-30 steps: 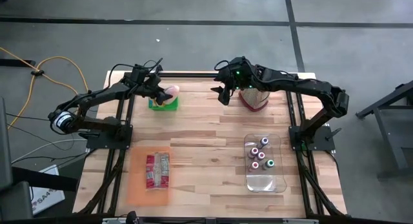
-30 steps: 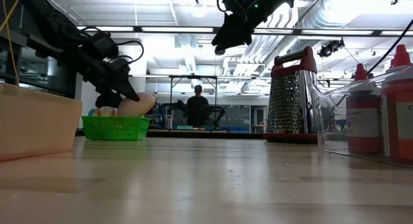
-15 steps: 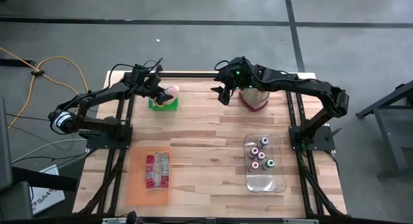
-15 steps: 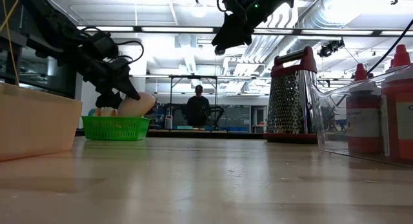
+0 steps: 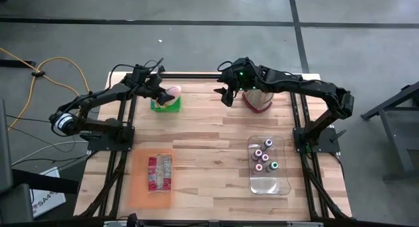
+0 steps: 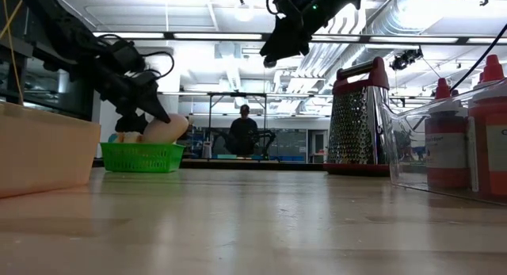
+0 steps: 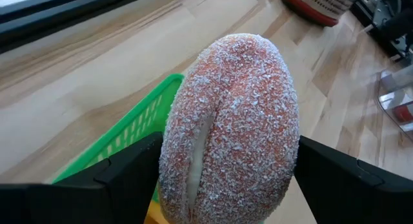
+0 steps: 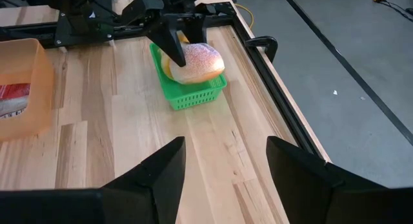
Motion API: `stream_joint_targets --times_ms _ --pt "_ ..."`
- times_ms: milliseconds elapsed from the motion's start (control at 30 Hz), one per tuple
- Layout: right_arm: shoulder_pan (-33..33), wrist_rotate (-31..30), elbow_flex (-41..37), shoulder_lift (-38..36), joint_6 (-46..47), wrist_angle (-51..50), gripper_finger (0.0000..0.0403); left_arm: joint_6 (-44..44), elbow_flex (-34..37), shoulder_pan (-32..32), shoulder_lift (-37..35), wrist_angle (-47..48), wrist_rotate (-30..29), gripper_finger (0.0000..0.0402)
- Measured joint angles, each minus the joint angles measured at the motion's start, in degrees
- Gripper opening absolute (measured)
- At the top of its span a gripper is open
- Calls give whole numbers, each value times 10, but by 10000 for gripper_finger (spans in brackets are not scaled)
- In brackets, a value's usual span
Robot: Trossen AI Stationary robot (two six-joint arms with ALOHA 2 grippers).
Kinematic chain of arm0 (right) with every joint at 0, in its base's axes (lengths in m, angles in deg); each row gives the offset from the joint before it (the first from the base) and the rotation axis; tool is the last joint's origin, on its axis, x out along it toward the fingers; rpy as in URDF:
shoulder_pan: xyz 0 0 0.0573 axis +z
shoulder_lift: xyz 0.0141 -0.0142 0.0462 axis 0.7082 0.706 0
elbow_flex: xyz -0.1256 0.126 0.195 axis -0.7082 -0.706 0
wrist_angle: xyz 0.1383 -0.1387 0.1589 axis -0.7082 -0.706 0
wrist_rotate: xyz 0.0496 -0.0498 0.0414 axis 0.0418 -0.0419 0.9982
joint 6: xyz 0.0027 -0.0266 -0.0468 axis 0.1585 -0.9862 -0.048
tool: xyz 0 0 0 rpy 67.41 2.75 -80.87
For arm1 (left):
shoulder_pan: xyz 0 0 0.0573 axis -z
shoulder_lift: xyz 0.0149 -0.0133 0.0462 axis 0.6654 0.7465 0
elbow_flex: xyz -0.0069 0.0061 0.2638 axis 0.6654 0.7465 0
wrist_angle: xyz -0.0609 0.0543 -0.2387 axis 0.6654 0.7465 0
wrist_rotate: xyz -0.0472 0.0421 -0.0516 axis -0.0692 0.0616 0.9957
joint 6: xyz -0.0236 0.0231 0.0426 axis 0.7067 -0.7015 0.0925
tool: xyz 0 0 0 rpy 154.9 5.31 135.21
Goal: Pick & Place Food Item
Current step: Put the pink donut into the green basket
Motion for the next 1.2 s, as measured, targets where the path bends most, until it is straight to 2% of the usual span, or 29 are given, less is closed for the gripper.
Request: stream_joint_targets --times_ms 767,967,1200 --pt "0 0 0 0 0 0 205 -5 0 -8 0 7 34 319" --pt "0 0 0 0 0 0 205 69 0 5 0 7 9 319" --pt "0 0 0 0 0 0 205 66 0 5 0 -3 19 319"
